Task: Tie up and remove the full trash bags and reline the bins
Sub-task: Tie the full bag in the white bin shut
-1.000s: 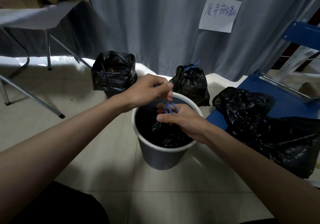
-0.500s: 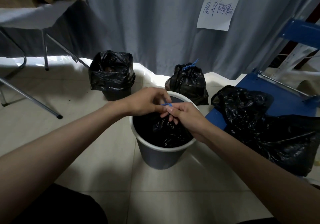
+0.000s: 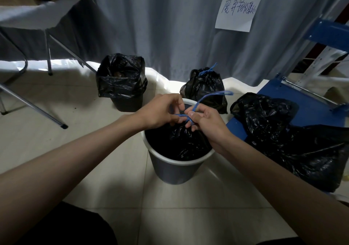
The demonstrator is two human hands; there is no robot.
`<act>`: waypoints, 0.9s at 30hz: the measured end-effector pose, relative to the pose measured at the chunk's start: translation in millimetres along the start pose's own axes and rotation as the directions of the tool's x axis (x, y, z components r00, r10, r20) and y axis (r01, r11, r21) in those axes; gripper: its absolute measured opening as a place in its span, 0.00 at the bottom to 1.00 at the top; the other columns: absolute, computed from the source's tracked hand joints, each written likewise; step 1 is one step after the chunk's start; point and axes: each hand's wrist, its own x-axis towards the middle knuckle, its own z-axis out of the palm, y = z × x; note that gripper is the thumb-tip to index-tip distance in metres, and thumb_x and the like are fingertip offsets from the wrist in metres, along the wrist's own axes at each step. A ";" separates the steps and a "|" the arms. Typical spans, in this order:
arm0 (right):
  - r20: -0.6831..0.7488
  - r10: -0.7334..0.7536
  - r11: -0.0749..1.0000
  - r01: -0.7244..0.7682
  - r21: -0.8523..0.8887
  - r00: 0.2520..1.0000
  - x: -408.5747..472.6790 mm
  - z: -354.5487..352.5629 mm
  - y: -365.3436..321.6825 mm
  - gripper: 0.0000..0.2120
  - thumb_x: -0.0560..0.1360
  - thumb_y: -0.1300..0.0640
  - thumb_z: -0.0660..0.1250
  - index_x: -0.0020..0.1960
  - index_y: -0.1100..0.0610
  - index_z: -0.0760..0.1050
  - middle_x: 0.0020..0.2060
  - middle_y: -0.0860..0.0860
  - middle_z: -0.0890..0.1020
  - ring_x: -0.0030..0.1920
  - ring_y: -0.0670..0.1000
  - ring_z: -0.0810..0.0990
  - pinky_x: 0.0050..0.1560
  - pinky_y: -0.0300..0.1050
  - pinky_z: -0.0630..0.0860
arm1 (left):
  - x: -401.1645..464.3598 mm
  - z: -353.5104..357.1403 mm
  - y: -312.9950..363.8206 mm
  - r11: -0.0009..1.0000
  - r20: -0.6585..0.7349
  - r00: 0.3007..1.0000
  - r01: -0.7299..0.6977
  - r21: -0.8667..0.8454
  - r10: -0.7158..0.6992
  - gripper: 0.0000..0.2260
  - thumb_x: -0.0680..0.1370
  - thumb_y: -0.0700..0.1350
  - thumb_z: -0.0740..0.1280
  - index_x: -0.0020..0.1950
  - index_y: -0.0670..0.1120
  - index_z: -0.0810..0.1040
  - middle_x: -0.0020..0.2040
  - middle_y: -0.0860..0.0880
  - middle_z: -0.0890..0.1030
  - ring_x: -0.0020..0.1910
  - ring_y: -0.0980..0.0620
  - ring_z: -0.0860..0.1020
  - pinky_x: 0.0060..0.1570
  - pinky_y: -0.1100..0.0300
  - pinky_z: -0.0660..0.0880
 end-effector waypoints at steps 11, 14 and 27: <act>-0.072 0.045 0.993 -0.037 0.108 0.996 -0.7 -1.5 0.9 0.05 0.79 0.68 0.65 0.52 0.66 0.79 0.39 0.59 0.81 0.36 0.50 0.84 0.39 0.37 0.82 | 1.9 -21.1 1.6 0.969 0.321 0.914 0.232 0.086 -0.248 0.08 0.70 0.39 0.77 0.36 0.43 0.79 0.26 0.54 0.79 0.28 0.55 0.79 0.34 0.68 0.74; -0.051 0.031 0.997 -0.027 0.079 0.998 -2.1 1.0 -1.2 0.04 0.78 0.68 0.66 0.50 0.65 0.79 0.38 0.59 0.82 0.35 0.50 0.84 0.39 0.36 0.82 | 0.0 -19.1 1.5 0.964 0.376 0.888 0.249 0.090 -0.265 0.09 0.71 0.44 0.77 0.39 0.43 0.79 0.28 0.55 0.80 0.28 0.56 0.79 0.37 0.66 0.74; -0.166 -0.091 0.994 0.081 -0.069 0.982 -4.4 1.4 -2.7 0.03 0.73 0.64 0.73 0.44 0.64 0.81 0.39 0.61 0.85 0.37 0.53 0.82 0.40 0.46 0.81 | 2.2 15.2 2.3 0.957 0.079 0.972 0.233 -0.175 -0.222 0.09 0.69 0.46 0.79 0.38 0.45 0.81 0.28 0.55 0.73 0.29 0.59 0.69 0.35 0.63 0.67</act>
